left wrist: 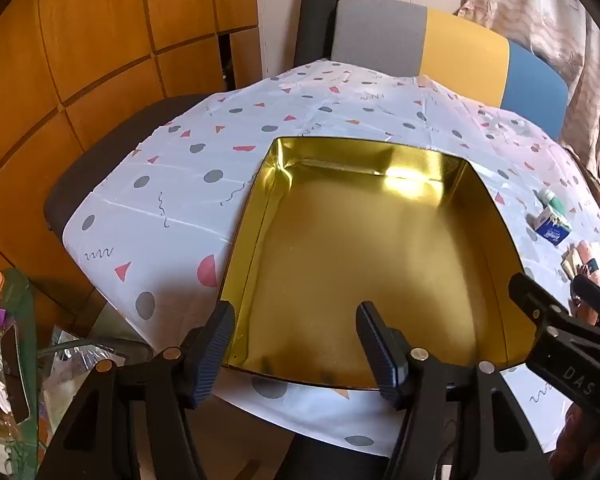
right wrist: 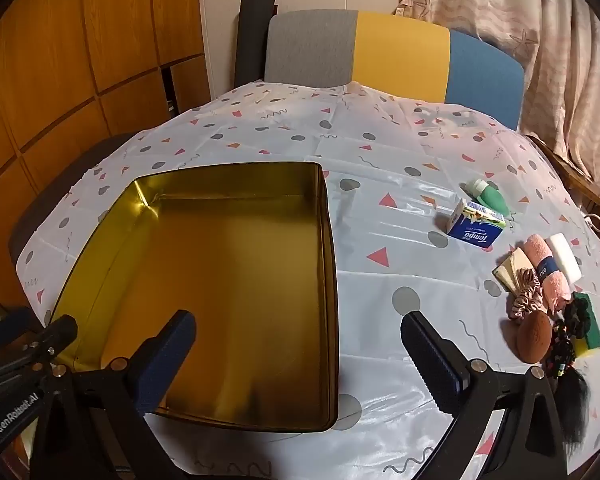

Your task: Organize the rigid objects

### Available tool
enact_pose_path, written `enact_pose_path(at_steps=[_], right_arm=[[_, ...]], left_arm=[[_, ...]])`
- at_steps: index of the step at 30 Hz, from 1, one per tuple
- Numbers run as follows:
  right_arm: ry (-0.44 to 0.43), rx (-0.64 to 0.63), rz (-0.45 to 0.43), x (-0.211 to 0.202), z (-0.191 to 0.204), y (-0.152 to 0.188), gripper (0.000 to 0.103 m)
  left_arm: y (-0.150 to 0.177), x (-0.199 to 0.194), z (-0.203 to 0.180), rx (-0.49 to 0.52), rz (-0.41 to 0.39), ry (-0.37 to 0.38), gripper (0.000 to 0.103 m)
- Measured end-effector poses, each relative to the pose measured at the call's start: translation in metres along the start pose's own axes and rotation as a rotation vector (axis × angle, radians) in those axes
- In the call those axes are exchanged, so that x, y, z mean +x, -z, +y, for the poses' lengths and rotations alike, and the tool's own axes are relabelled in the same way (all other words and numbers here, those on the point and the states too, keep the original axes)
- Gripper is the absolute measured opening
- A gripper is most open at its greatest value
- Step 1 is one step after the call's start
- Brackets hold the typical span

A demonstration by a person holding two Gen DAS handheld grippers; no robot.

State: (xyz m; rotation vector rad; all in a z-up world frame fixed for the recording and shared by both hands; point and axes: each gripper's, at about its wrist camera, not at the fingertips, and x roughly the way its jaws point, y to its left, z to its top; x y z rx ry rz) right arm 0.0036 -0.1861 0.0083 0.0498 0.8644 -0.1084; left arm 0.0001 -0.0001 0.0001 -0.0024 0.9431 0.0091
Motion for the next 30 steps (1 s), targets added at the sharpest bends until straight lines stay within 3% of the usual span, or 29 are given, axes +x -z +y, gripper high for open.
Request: enact_pose_path(at_steps=[30], right_arm=[[0.008,-0.013,0.006,0.0012,0.003,0.0023,0.103]], left_arm=[[0.0035,0.0047,-0.0019,0.026,0.009,-0.029,0.064]])
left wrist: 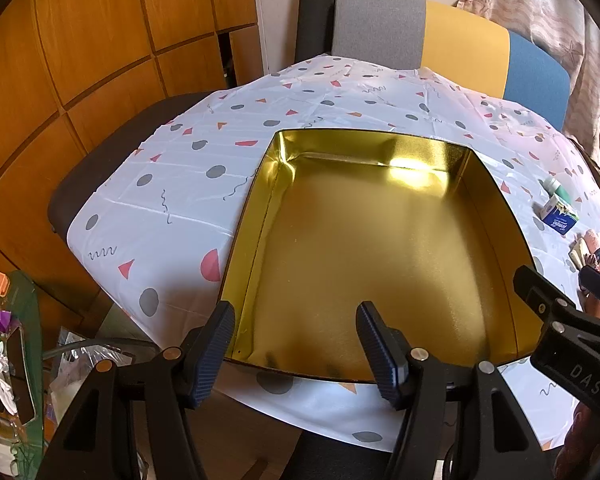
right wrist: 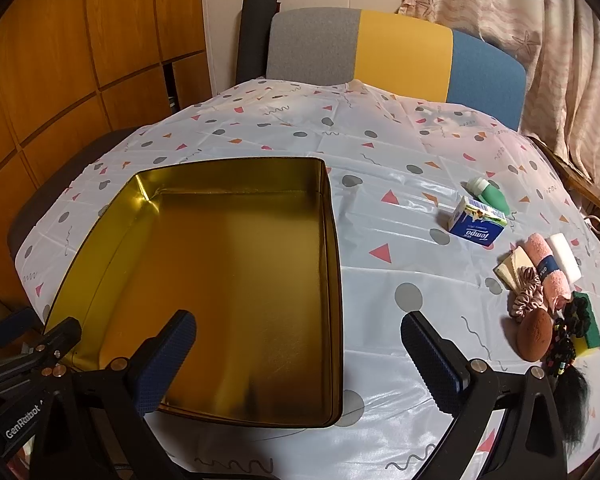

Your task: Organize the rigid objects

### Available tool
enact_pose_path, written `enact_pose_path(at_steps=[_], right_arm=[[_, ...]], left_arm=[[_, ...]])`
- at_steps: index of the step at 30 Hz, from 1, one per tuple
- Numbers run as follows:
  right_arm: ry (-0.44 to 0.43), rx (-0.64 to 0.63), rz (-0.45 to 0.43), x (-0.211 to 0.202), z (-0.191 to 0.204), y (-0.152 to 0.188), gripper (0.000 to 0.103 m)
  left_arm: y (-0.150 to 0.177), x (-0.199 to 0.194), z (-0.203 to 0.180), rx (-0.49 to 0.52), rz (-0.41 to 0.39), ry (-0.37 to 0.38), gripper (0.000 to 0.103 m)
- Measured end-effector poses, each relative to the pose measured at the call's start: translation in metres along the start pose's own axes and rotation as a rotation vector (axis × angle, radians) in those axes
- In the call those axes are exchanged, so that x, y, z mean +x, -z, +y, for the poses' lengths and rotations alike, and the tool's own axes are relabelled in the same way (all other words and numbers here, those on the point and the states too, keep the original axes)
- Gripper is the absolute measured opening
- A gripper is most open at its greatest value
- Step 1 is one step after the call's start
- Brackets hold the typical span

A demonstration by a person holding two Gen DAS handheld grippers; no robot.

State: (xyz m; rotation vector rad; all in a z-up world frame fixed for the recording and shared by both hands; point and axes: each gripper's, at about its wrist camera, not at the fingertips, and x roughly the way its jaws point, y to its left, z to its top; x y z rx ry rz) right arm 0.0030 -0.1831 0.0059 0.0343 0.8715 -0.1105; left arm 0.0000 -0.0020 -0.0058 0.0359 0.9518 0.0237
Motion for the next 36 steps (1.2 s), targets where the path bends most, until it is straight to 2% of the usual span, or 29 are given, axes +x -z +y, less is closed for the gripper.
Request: enact_pose_path(at_steps=[36], right_arm=[[0.001,0.0,-0.006,-0.0039,0.0004,0.0006,0.103]], left_arm=[[0.002,-0.001,-0.0037,0.01,0.001,-0.003,0.064]])
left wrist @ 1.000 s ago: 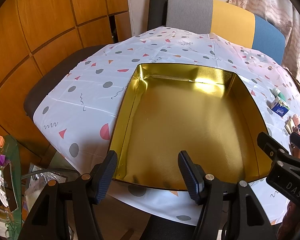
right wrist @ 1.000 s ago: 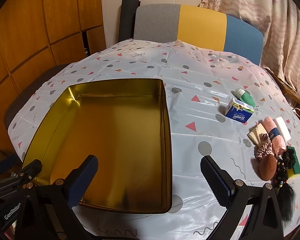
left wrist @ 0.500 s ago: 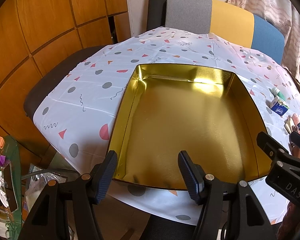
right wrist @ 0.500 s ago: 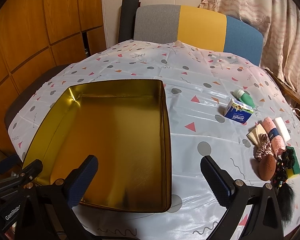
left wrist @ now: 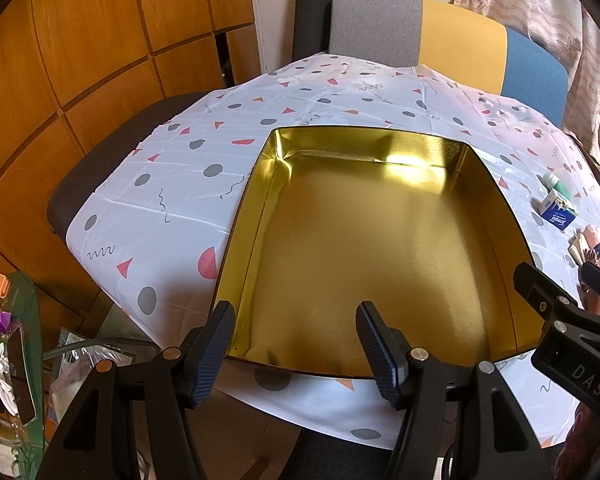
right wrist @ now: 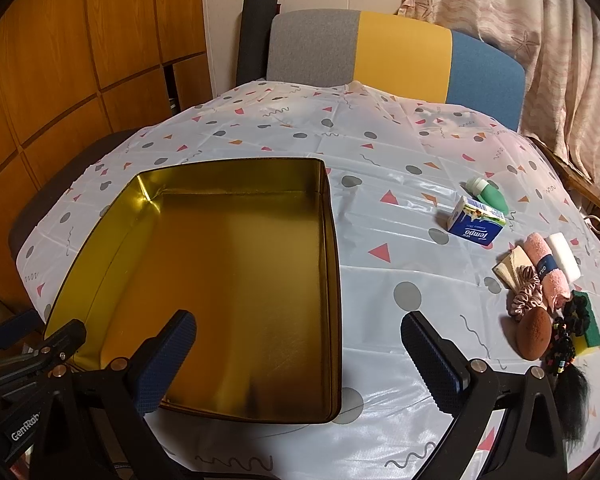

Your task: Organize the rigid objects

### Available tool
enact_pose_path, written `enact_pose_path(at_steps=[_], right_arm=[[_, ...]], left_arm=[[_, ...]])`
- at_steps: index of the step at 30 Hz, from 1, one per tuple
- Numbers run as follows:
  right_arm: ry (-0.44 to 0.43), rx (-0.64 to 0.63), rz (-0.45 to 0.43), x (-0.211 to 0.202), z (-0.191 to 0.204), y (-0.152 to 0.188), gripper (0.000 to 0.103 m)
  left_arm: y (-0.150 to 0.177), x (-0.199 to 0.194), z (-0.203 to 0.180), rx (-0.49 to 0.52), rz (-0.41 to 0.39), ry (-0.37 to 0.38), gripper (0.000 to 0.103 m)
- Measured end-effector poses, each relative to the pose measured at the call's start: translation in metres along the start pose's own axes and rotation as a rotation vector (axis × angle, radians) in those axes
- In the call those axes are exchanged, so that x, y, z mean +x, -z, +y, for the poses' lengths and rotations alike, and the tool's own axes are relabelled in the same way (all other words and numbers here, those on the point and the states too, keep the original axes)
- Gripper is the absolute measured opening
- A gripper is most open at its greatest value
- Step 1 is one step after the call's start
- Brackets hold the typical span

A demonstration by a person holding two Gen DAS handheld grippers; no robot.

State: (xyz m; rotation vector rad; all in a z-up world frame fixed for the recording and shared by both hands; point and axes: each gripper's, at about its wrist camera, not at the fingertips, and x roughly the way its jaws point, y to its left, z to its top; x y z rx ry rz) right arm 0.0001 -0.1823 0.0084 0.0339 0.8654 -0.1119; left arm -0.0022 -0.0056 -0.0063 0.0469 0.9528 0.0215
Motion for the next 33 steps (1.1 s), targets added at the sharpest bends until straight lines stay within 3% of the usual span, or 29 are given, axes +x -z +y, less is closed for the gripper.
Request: enact_pose_path(at_steps=[23,33], right_arm=[[-0.002,-0.002,0.002,0.0009,0.0,0.0018,0.103],[-0.01,0.004,-0.04,-0.007,-0.0066,0.0021,0.103]], left_arm=[[0.0013,-0.001,-0.0005,0.007,0.005,-0.008,0.064],[0.003,-0.0007,-0.0075,0.018,0.007,-0.013,0.064]])
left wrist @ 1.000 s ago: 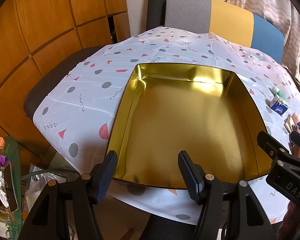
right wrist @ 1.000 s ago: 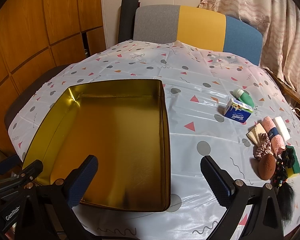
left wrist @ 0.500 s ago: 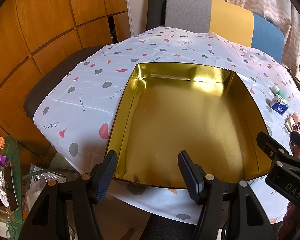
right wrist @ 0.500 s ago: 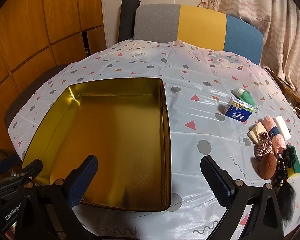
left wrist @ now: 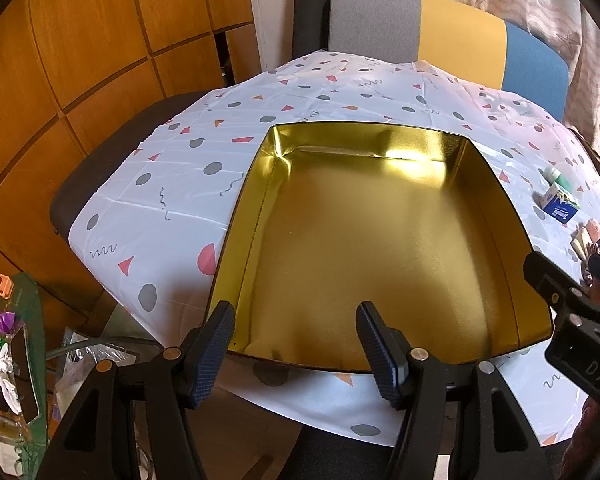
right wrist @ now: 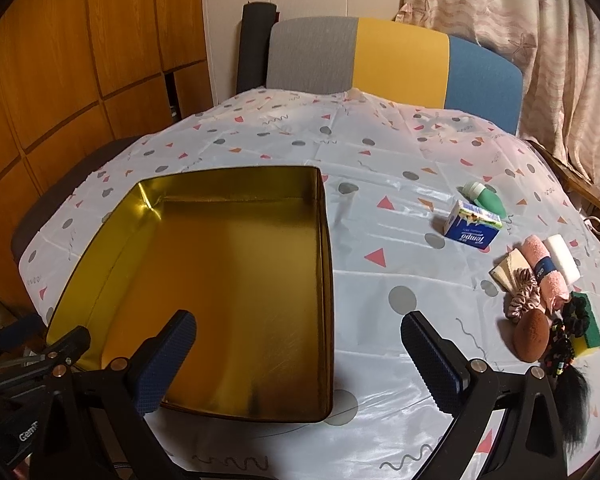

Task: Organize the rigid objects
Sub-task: 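Reach the right tool to the black beaded hair braid and grasp it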

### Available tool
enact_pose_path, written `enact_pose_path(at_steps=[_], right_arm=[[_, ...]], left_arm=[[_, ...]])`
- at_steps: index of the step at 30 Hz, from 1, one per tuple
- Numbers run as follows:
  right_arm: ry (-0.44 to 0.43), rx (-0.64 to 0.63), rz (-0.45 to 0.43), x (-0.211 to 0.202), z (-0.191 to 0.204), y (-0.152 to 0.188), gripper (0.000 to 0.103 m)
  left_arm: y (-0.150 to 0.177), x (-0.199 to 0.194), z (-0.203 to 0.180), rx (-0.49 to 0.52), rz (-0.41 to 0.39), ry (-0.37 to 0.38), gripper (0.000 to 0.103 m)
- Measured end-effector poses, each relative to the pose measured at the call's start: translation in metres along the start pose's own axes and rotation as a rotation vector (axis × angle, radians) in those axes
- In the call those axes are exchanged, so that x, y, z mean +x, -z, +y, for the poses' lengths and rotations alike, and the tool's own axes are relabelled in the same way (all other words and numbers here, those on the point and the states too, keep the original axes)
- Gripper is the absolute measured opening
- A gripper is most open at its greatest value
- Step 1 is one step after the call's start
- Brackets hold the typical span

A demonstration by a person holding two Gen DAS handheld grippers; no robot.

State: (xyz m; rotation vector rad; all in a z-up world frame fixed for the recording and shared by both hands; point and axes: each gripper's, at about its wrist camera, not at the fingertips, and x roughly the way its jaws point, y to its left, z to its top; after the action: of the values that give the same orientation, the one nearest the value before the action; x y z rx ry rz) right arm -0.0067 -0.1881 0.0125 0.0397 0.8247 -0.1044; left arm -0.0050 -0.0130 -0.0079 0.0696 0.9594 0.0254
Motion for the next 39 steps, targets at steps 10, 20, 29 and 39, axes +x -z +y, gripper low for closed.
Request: enact_pose_path(at_steps=[10,20,29,39], right_arm=[[0.048,0.028,-0.038,-0.017,-0.049,0.011,0.103],[0.196,0.294,-0.049,-0.034,-0.182,0.061,0.103],[0.361,0.437,-0.037,-0.032,-0.29,0.087,0.082],[0.275,0.465,0.044,0.007,-0.315,0.103,0.064]], left_arm=[[0.002,-0.006,-0.024,0.041,-0.02,0.189,0.064],[0.002,-0.026,-0.086,0.2,-0.048,0.4,0.064],[0.002,-0.031,-0.14,0.293,0.027,0.538,0.064],[0.003,-0.033,-0.172,0.314,0.096,0.687,0.064]])
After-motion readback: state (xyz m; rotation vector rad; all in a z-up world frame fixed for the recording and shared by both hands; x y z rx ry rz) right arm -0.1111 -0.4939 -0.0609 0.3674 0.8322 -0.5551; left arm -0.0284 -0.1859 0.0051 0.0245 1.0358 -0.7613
